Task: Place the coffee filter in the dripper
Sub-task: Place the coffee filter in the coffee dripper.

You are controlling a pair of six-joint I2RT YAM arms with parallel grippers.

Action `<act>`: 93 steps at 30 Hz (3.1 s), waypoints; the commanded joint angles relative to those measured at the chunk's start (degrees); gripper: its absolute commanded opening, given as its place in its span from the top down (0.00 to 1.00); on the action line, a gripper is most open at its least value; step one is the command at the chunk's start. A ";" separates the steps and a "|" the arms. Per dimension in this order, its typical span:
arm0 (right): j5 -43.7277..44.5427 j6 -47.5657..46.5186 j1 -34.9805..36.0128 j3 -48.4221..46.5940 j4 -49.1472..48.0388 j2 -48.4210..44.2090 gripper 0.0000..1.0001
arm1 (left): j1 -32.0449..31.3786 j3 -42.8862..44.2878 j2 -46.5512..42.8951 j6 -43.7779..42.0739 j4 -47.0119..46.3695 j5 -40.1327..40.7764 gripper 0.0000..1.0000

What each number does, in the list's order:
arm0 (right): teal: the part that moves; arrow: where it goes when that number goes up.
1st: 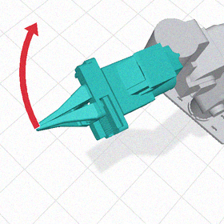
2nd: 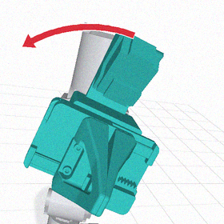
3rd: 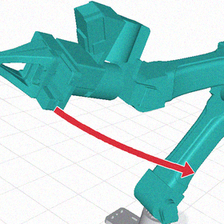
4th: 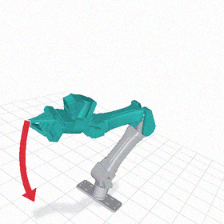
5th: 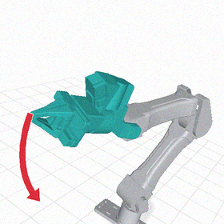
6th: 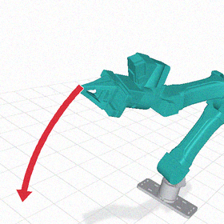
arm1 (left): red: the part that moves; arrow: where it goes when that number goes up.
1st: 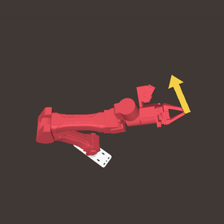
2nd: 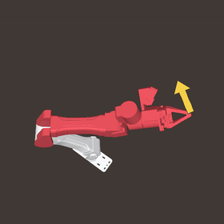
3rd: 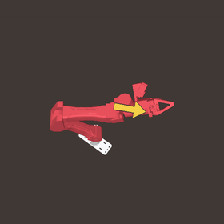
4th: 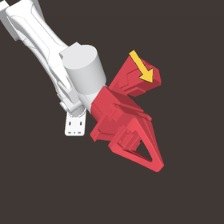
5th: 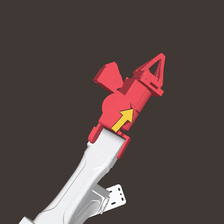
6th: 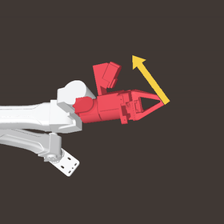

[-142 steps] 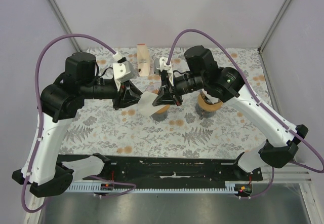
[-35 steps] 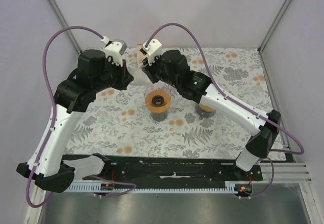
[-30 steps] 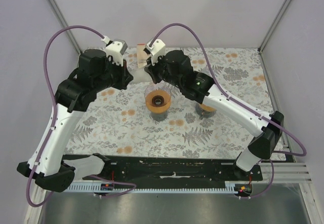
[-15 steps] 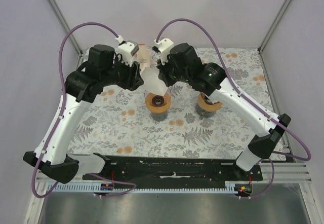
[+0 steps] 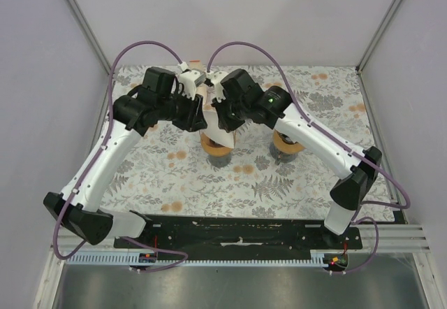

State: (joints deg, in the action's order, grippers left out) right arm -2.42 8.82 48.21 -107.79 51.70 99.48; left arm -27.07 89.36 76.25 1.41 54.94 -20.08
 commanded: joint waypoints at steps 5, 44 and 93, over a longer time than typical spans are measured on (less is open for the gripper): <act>-0.92 0.59 -1.53 -0.85 0.68 0.45 1.00 | 0.18 -0.86 2.76 0.70 -2.82 0.74 0.83; 4.96 -6.79 1.63 18.68 -21.57 -8.09 1.00 | 0.88 -1.47 2.50 4.31 -1.76 -0.49 0.98; -1.27 -10.49 3.83 -4.27 -1.95 8.01 0.93 | 7.73 -9.82 1.27 9.49 -7.30 -4.71 0.45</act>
State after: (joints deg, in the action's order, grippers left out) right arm -0.62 -1.43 51.22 -108.07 53.41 112.33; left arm -18.74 78.98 77.91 11.42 48.86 -24.91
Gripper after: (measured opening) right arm 0.058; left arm 0.577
